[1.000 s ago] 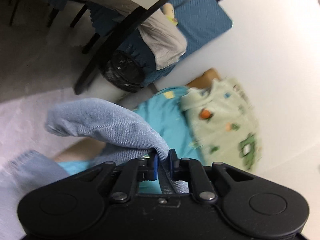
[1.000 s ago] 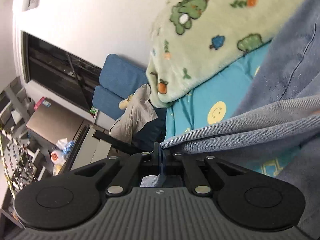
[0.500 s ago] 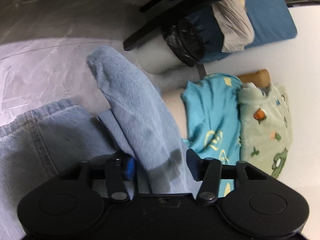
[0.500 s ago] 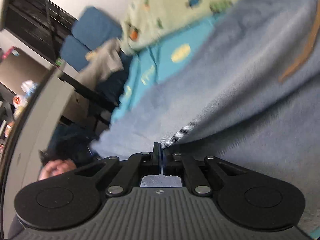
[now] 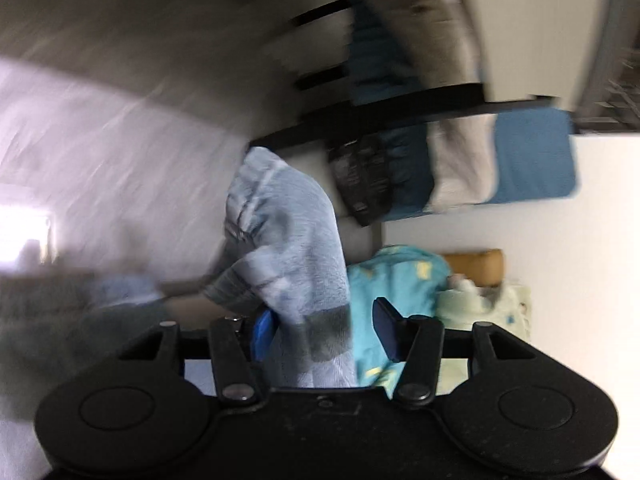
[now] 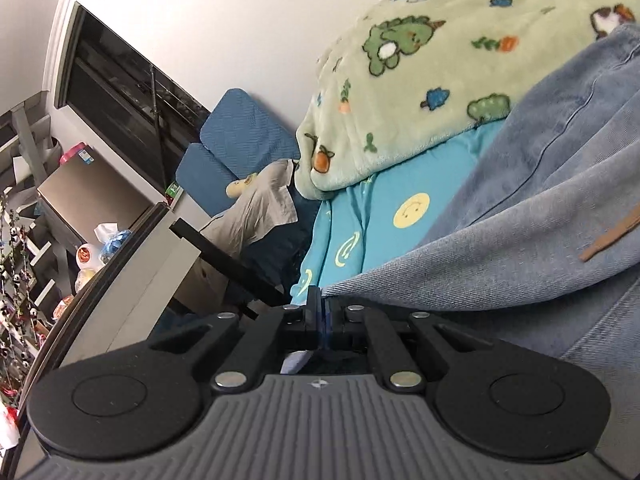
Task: Fold clothes
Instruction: 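Fold the pant leg over with the left tool and open it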
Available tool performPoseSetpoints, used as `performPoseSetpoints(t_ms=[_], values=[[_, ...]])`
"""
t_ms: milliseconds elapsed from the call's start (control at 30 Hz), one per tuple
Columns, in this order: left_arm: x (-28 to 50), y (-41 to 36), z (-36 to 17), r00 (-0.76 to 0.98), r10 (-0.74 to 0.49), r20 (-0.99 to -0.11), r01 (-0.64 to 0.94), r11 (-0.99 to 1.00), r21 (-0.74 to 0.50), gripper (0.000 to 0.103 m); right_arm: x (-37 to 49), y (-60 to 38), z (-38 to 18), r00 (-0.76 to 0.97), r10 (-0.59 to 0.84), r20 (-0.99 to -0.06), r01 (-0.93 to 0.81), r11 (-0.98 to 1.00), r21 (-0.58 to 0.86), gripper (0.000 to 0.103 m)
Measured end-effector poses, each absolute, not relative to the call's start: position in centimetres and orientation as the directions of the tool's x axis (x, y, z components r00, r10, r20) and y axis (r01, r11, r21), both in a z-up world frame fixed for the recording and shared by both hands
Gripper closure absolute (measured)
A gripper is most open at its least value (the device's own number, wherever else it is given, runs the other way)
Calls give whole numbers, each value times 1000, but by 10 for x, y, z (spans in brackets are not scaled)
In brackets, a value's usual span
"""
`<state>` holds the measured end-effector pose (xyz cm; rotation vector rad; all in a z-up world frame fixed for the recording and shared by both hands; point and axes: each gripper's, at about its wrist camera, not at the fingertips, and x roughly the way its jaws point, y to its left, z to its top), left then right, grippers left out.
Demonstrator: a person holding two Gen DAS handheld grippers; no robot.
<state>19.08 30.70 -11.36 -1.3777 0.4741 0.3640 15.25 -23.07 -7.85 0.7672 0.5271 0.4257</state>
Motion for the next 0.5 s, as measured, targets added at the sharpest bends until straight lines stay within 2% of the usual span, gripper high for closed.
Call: performPoseSetpoints(t_ms=[67,133,300,400,500], values=[[191,305,-100,884,-27,-467,-453,198,-869,53,153,-227,-83,767,566,-301,-179,640,747,101],[192,303,-86,906,-29,-422,-403,241,-883,46,157,-220,-90,727,591,-351,-166,646,745,101],[204,286,-73,773,89,-628,-598,433,-675,44,160,-199,-111,619,582,-528,-111,730,675,100],[211,293,-107,742,-98,-663,-610,312,-729,44,160,-197,-115,600,576,-556,-92,740,666,101],[207,289,-132,665,-146,-732,-695,237,-679,44,159,-197,-114,601,572,-559,-91,743,663,101]])
